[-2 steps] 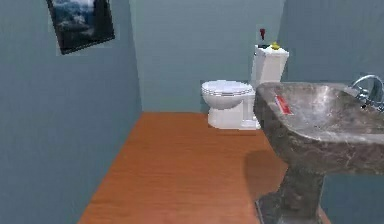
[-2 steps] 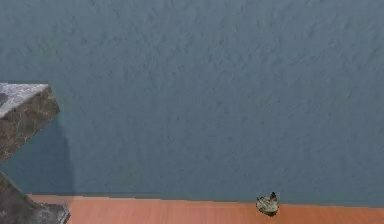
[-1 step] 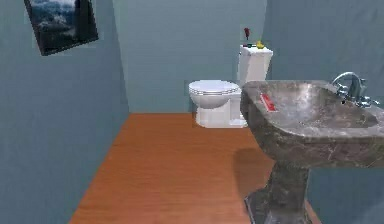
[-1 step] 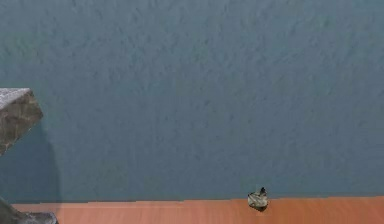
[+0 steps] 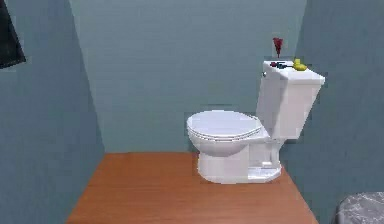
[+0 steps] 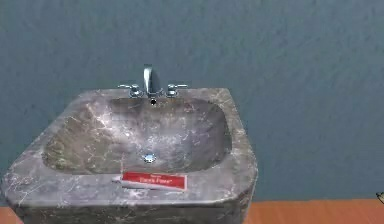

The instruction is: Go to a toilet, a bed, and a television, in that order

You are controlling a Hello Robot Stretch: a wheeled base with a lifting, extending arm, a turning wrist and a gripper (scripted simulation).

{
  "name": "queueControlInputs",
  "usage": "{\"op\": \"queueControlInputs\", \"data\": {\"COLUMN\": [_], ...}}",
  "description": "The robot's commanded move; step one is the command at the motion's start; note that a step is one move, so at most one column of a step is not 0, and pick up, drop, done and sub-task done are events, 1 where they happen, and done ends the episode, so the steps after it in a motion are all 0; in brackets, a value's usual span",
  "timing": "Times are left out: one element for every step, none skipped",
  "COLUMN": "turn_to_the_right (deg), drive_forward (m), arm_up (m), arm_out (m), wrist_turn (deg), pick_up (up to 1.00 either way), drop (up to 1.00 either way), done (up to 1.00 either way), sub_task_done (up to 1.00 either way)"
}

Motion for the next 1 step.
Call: {"op": "queueControlInputs", "data": {"turn_to_the_right": [0.0], "drive_forward": [0.55], "arm_up": [0.00], "arm_out": [0.00], "wrist_turn": [0.0], "pick_up": [0.00], "drop": [0.00], "done": [0.00], "sub_task_done": [0.00]}}
